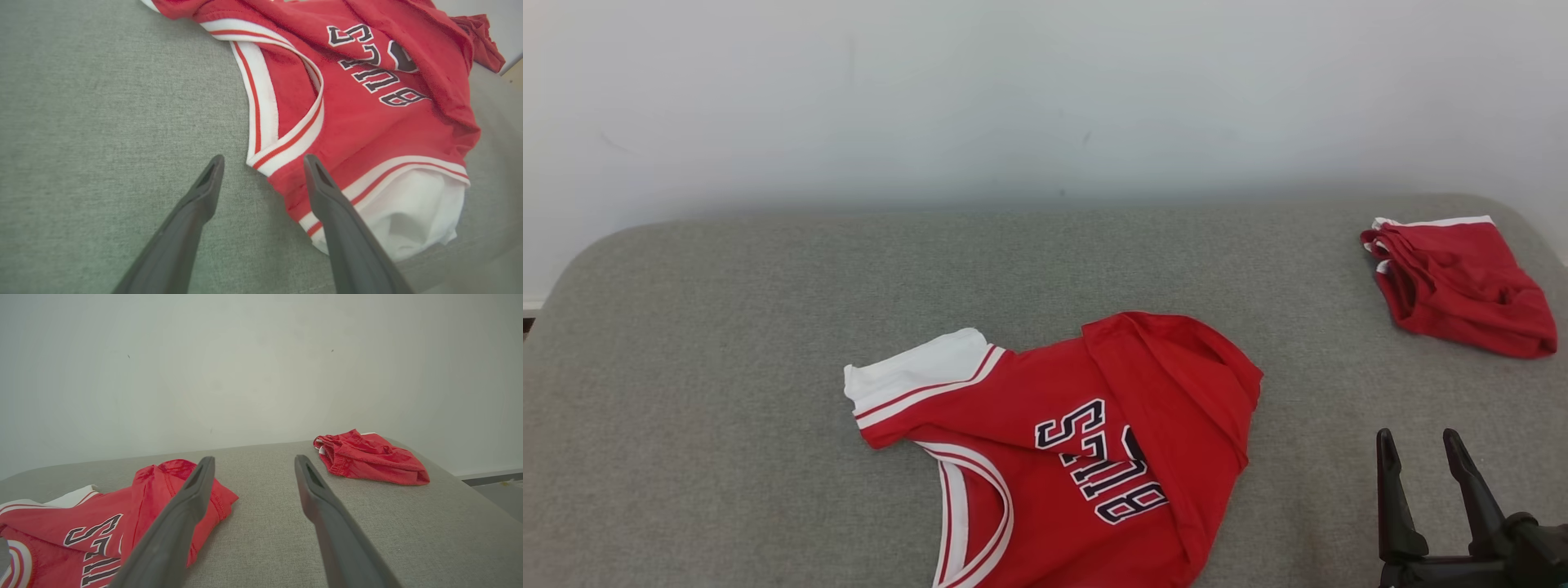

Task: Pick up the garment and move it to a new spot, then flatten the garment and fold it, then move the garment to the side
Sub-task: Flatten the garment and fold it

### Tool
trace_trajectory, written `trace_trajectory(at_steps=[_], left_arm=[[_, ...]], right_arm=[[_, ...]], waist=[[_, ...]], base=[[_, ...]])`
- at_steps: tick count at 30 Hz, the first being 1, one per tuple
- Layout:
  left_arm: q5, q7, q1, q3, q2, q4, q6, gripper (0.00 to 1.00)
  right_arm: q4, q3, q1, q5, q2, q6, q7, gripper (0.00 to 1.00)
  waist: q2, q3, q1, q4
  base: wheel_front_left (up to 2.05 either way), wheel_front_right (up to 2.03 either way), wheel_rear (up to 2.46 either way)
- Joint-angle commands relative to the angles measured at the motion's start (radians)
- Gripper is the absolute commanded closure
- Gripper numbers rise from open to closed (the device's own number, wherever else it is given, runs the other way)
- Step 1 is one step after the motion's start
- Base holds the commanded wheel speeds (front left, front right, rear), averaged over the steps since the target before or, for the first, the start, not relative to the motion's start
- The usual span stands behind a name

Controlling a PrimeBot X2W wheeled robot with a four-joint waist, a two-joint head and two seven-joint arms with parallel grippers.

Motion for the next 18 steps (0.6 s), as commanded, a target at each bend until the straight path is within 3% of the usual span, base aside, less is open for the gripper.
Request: trace_trajectory(at_steps=[1,8,9,10,11,18], left_arm=[[0.002,0.005,-0.017,-0.005,0.003,0.019,-0.001,0.00],[-0.025,0.032,-0.078,-0.013,0.001,0.118,0.005,0.00],[-0.033,0.031,-0.088,-0.017,0.001,0.129,0.004,0.18],[-0.037,0.028,-0.099,-0.023,0.001,0.141,0.004,0.76],[-0.038,0.033,-0.107,-0.031,0.000,0.156,0.003,1.00],[-0.069,-0.019,-0.156,0.008,0.018,0.181,0.018,1.00]], right_arm=[[0.002,0.003,-0.006,0.001,-0.005,-0.003,0.001,0.00],[-0.006,0.002,-0.010,-0.005,-0.006,-0.003,0.008,0.00],[-0.008,0.000,-0.009,-0.006,-0.006,-0.003,0.009,0.00],[-0.010,0.000,-0.009,-0.008,-0.005,-0.003,0.009,0.00],[-0.011,-0.003,-0.007,-0.009,-0.004,-0.003,0.010,0.00],[-0.016,-0.023,-0.001,-0.009,0.003,-0.003,0.009,0.00]], waist=[[0.0000,0.005,0.0000,-0.012],[0.0000,0.025,0.0000,-0.039],[0.0000,0.027,0.0000,-0.040],[0.0000,0.030,0.0000,-0.042],[0.0000,0.032,0.0000,-0.043],[0.0000,0.035,0.0000,-0.027]], base=[[0.00,0.00,0.00],[0.00,0.00,0.00],[0.00,0.00,0.00],[0.00,0.00,0.00],[0.00,0.00,0.00],[0.00,0.00,0.00]])
